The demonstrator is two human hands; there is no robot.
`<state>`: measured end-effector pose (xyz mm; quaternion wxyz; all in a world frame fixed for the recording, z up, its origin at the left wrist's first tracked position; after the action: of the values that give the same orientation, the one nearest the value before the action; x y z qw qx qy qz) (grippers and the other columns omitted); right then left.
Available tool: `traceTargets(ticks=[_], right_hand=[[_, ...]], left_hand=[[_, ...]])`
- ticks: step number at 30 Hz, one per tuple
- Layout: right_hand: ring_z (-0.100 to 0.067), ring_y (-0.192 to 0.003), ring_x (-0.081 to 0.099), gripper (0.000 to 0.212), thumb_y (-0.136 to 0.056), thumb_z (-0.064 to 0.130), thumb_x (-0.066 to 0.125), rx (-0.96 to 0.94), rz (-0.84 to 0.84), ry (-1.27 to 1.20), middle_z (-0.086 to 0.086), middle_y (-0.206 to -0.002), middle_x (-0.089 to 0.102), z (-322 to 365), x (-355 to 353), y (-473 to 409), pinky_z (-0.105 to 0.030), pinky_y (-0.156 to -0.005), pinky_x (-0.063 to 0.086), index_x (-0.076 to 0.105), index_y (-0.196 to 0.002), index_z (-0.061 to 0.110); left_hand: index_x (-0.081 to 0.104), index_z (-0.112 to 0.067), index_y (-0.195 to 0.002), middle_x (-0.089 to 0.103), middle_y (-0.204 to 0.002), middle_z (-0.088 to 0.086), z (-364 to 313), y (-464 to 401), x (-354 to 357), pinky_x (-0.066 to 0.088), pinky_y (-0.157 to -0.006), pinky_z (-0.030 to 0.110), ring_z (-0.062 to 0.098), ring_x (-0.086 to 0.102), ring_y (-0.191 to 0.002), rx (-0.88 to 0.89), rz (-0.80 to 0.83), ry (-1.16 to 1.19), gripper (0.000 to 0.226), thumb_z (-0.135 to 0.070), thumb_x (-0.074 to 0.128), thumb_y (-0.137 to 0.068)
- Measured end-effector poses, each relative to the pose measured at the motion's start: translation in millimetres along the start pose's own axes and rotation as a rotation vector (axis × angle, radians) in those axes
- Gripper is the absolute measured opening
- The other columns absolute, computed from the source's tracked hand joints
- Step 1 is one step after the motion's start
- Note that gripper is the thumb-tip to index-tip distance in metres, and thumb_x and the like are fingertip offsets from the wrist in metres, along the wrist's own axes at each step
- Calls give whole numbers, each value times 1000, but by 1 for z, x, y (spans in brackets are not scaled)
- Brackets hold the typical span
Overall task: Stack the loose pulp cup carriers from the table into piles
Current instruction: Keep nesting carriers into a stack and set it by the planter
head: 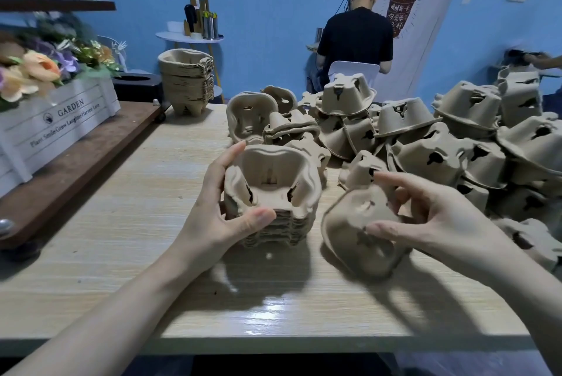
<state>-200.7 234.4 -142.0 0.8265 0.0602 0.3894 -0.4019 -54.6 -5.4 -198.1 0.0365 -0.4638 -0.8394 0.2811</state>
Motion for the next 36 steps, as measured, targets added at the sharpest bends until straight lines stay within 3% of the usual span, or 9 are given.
traceTargets(ticks=[3,8,15,19,24,29,32,34,36], right_hand=[[-2,-58,42,83,-65,12,86,-65,-100,-137,11,-75,55,0,3,-5,-11,-61,39,48,-132,43],[-6,-56,40,102,-70,-1,82,-119,-127,-168,8,-72,56,-4,12,-9,-14,-53,37,25,-135,53],[-17,-54,44,58,-64,64,74,-123,-135,-178,-5,-73,64,2,1,-7,-27,-52,39,62,-119,47],[-32,-55,49,40,-66,64,74,-137,-206,-192,-6,-69,67,1,-5,-5,-36,-56,43,71,-97,39],[-20,-64,49,21,-73,56,75,-181,-167,-122,4,-83,59,1,-8,-2,-15,-62,40,74,-92,46],[-6,-49,43,59,-45,84,68,-147,-37,-113,24,-106,53,-4,-11,2,-7,-64,44,71,-95,53],[-9,-53,45,73,-37,88,70,-77,-4,-198,4,-81,68,-19,-7,1,-23,-58,42,72,-94,43],[-22,-63,46,74,-39,83,76,-49,32,-289,-22,-74,62,-23,-5,1,-36,-66,39,73,-99,39],[-24,-66,44,69,-46,76,80,-69,46,-369,-26,-73,59,-25,-5,1,-39,-66,36,74,-100,33]], left_hand=[[34,-39,-143,43,-145,-22,-1,0,1,37,-95,3,-9,45,-129,6,0,4,94,-59,75,-61],[35,-41,-144,45,-143,-26,0,0,0,37,-96,5,-5,46,-131,-1,-2,16,101,-79,72,-58],[35,-41,-144,43,-148,-15,1,0,0,37,-98,6,-2,45,-133,0,2,7,102,-80,72,-58],[35,-41,-144,41,-149,-15,1,-1,0,35,-99,5,-4,42,-134,7,-3,-1,101,-80,71,-58],[35,-39,-144,42,-148,-16,0,0,0,34,-97,3,-7,43,-132,12,-5,3,102,-80,71,-58],[35,-39,-144,42,-148,-14,0,0,0,35,-97,4,-6,43,-132,13,1,4,101,-79,71,-59],[34,-37,-145,42,-147,-14,-1,0,0,35,-96,2,-9,43,-130,15,0,-2,103,-80,71,-59],[34,-39,-144,41,-147,-16,-1,0,-1,35,-96,3,-9,43,-131,13,1,3,102,-80,71,-58],[34,-42,-144,40,-147,-18,-1,0,-1,36,-97,4,-7,42,-132,7,2,11,101,-79,71,-58]])
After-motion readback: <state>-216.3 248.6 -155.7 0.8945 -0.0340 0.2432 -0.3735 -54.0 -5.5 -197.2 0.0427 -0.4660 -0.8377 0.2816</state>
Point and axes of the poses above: each hand's wrist, its own y-axis away from the middle knuckle, its own x-axis out of the palm, z = x × y, the point moved 3 cm from there along -y, towards the middle knuckle
